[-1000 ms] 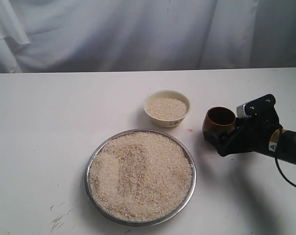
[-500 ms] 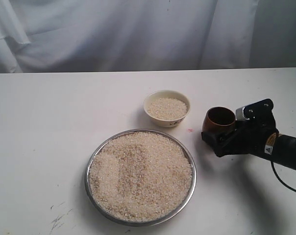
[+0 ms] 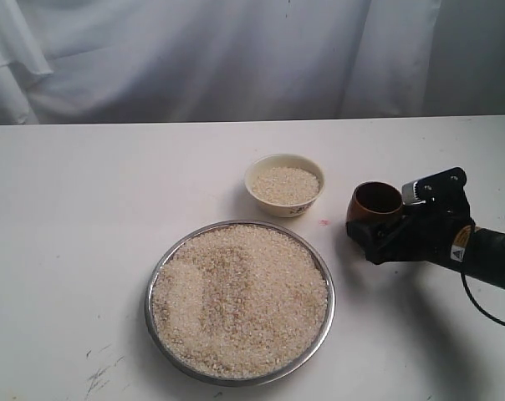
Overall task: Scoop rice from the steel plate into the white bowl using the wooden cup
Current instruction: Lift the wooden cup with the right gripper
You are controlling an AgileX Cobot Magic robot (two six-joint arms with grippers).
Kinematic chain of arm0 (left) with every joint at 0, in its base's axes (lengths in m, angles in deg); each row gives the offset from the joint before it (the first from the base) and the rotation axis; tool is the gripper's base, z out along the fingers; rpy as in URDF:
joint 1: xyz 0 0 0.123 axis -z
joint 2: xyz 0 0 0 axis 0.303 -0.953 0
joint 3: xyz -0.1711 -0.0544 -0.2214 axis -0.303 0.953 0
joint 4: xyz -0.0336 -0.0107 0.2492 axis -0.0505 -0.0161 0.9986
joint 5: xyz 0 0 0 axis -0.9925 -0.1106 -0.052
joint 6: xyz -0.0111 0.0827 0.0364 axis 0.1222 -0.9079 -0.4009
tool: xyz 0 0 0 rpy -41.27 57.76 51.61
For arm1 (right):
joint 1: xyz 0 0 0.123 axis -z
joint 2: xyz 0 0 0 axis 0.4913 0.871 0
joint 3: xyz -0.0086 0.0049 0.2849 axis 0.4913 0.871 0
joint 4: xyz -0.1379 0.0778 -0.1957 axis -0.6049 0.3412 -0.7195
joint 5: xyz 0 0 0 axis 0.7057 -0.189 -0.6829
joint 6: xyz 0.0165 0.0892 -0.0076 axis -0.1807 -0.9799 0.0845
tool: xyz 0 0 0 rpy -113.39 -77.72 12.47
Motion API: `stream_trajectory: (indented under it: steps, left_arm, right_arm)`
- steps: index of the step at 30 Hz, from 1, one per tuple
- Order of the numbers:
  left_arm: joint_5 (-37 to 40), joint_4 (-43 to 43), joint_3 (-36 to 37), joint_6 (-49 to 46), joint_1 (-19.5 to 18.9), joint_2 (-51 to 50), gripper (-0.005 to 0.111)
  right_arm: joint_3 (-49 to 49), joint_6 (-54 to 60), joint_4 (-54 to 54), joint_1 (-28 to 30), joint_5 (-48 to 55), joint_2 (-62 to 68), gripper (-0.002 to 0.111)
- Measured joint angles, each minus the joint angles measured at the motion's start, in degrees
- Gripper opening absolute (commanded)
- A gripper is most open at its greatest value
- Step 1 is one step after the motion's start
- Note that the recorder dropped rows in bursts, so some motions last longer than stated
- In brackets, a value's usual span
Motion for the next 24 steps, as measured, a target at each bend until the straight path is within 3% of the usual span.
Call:
stream_trajectory:
  steps: [3,11,18,24]
  left_arm:
    - [0.0,0.0,0.0,0.0,0.0,0.0,0.0]
    - [0.0,0.0,0.0,0.0,0.0,0.0,0.0]
    - [0.0,0.0,0.0,0.0,0.0,0.0,0.0]
    - [0.0,0.0,0.0,0.0,0.0,0.0,0.0]
  right_arm:
    - [0.0,0.1,0.0,0.0,0.0,0.0,0.061]
    - [0.0,-2.7,-1.3,0.0,0.2,-0.7,0.0]
    - [0.0,-5.8,-3.5,0.0,1.8,-8.8,0.0]
    - [0.0,-10.5,-11.5,-0.6,3.1,-16.9,0.0]
